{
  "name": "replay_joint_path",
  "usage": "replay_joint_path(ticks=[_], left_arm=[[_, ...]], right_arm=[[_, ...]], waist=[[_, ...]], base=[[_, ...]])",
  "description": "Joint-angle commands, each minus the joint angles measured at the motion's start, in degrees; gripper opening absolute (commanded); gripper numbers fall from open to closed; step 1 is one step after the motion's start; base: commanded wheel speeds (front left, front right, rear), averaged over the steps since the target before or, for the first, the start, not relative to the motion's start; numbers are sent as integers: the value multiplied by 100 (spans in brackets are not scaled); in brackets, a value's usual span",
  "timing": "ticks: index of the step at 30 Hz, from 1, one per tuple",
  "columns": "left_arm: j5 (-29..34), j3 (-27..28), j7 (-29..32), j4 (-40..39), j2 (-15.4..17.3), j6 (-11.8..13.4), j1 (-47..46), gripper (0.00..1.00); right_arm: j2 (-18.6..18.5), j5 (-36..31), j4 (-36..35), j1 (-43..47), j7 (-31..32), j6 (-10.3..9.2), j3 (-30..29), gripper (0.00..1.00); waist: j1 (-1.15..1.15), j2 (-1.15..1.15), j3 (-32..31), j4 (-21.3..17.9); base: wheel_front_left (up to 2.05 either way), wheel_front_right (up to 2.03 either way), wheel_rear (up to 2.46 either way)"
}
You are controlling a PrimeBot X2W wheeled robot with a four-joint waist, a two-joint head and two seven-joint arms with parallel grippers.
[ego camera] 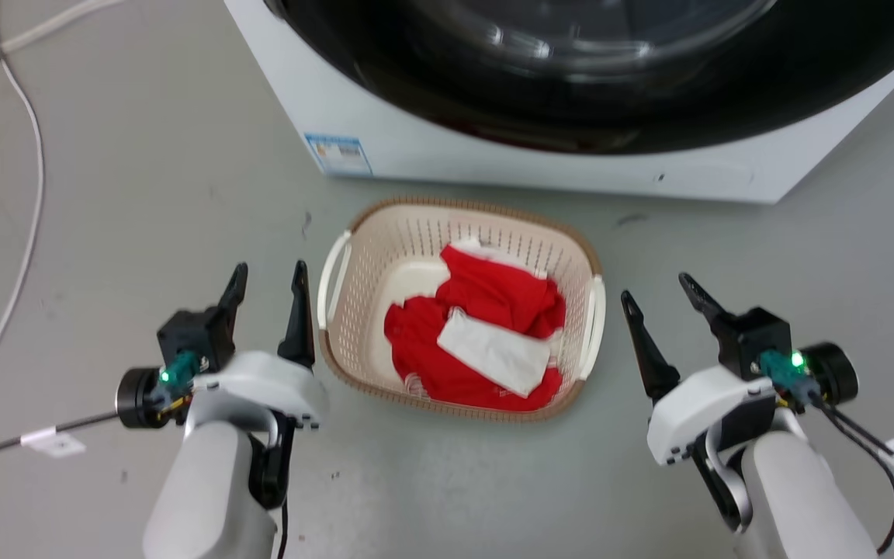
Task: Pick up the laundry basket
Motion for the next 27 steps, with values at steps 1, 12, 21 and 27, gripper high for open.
replay_joint_path(ticks=[1, 12, 21, 27], left_arm=[[9, 18, -15, 149, 16, -37, -205, 100], [-19, -28, -14, 1977, 215, -322, -1559, 100], [-98, -264, 64, 3412, 447, -460, -2706, 100], [-218, -418, 282, 3982, 612, -488, -3326, 100]], right_arm=[[1, -45, 107, -180, 14, -2, 7, 100], [0, -22, 1418, -1296, 175, -2, 270, 100], [0, 318, 2496, -2285, 487, -2, 650, 100], [1, 688, 3064, -2911, 842, -2, 1062, 100]], waist=[[-1, 0, 458, 39], [-1, 0, 1474, -84], [-1, 0, 2036, -188], [-1, 0, 2330, -243]], base=[[0, 0, 0], [0, 0, 0], [0, 0, 0], [0, 0, 0]])
